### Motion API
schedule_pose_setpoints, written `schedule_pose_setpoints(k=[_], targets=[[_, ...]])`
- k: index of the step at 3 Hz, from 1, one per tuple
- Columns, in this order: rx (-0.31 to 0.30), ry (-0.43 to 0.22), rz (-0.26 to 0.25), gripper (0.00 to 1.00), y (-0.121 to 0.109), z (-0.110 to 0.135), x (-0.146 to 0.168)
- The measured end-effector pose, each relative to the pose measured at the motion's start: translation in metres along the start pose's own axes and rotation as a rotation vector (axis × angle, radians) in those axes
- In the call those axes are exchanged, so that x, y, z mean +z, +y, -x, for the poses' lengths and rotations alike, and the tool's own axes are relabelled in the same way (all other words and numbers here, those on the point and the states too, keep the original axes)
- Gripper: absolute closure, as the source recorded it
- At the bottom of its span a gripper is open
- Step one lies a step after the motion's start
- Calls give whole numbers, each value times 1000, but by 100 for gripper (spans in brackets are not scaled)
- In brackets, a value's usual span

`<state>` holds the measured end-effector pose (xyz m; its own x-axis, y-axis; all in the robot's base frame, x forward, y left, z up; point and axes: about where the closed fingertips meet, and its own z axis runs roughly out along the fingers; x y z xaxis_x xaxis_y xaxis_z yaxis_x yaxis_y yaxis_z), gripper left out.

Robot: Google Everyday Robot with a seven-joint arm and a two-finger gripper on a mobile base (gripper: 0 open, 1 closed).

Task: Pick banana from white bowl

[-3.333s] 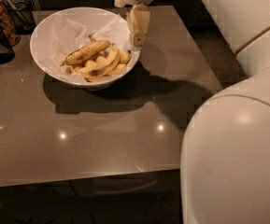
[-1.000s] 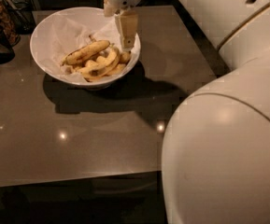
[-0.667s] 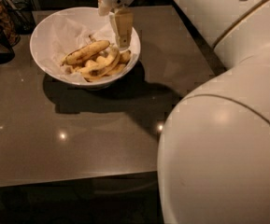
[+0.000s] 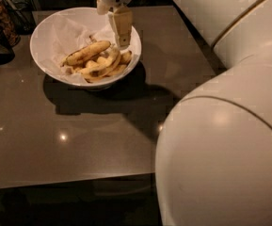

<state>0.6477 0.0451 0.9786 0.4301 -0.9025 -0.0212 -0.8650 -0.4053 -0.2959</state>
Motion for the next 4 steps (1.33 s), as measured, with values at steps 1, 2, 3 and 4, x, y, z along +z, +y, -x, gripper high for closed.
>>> schedule_pose_setpoints(k=[1,2,3,4], targets=[[1,5,5,25,1,-5,4],[2,5,6,24,1,-5,4],[11,9,12,24,4,-13,8],[16,9,27,26,7,-21,15]])
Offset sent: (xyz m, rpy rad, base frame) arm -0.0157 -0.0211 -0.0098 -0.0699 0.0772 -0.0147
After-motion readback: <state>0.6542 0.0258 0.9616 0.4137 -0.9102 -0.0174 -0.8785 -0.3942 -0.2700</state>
